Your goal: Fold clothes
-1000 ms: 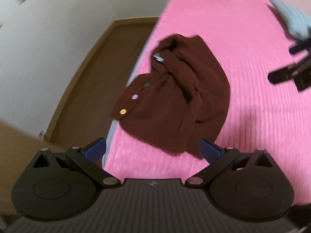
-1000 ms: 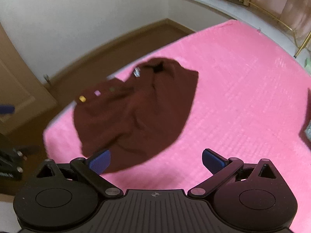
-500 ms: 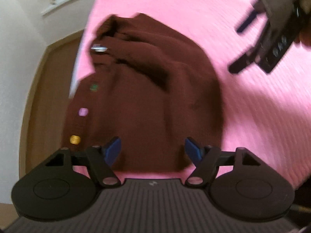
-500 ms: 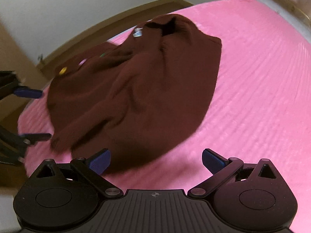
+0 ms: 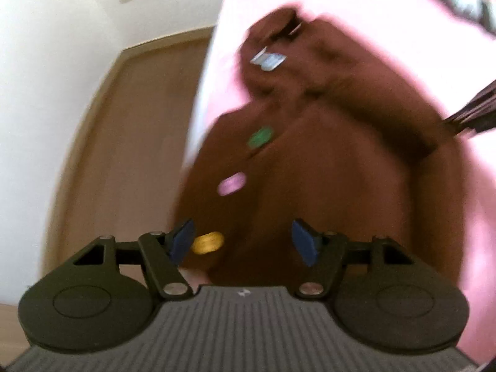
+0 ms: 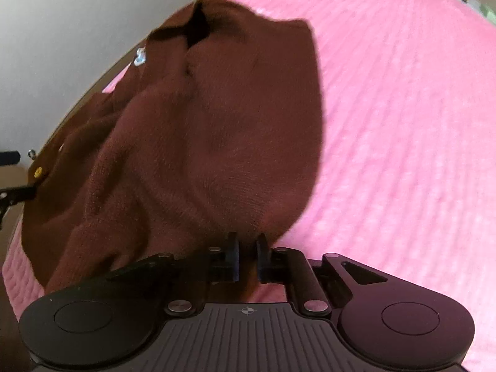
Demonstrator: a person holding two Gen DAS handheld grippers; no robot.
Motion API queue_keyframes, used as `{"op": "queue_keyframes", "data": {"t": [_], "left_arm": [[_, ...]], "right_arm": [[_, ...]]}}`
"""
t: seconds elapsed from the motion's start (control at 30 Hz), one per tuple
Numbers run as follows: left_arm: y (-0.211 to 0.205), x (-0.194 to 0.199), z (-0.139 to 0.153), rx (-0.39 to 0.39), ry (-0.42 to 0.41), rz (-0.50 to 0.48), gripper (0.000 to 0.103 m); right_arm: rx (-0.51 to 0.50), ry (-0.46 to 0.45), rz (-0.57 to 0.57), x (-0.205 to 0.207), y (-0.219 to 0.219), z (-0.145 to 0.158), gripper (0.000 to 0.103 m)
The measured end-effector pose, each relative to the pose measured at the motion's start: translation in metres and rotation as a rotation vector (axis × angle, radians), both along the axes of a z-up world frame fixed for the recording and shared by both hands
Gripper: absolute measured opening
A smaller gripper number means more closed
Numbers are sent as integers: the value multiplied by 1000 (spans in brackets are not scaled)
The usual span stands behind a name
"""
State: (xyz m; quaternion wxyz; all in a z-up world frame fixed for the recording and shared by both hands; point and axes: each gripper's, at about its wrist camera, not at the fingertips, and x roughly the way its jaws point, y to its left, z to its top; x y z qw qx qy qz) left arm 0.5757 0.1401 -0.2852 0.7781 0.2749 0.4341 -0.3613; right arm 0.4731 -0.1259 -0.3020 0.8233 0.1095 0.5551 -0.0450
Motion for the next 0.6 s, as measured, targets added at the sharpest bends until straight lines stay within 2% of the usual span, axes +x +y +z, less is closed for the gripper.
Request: {"op": "queue_keyframes", "data": {"t": [0.07,0.13,0.23,0.3,0.37,0.4,0.43,0.53,0.6], "left_arm": [[-13,-22,19,-76,54,-36,75],[-31,-48,27,-121,96,-92,79],[-59,-82,22,-129,145,-173,78],[-75,-98,13,-118,161,-200,78],[-90,-112,3,-99,166,-222,74],[-95,-115,-3,-77,159,-224,71],[-100,-119,-10,-54,152,-225,65],[-105,-120,-21,-28,150,-196,53],[-101,-116,-21,-38,145,-171,53]], "right_arm": [[-24,-4,-19,-17,-12,16,6],[-42,16,-74,-42,-32,27,6],[21,74,-116,-73,-58,33,6],[-24,83,-64,-80,-62,39,7],[-55,59,-17,-80,-67,48,39],[-55,26,-8,-75,-70,54,78],[-52,-13,8,-68,-72,59,85],[-57,-99,91,-29,-69,66,85],[-65,-143,158,3,-65,66,85]]}}
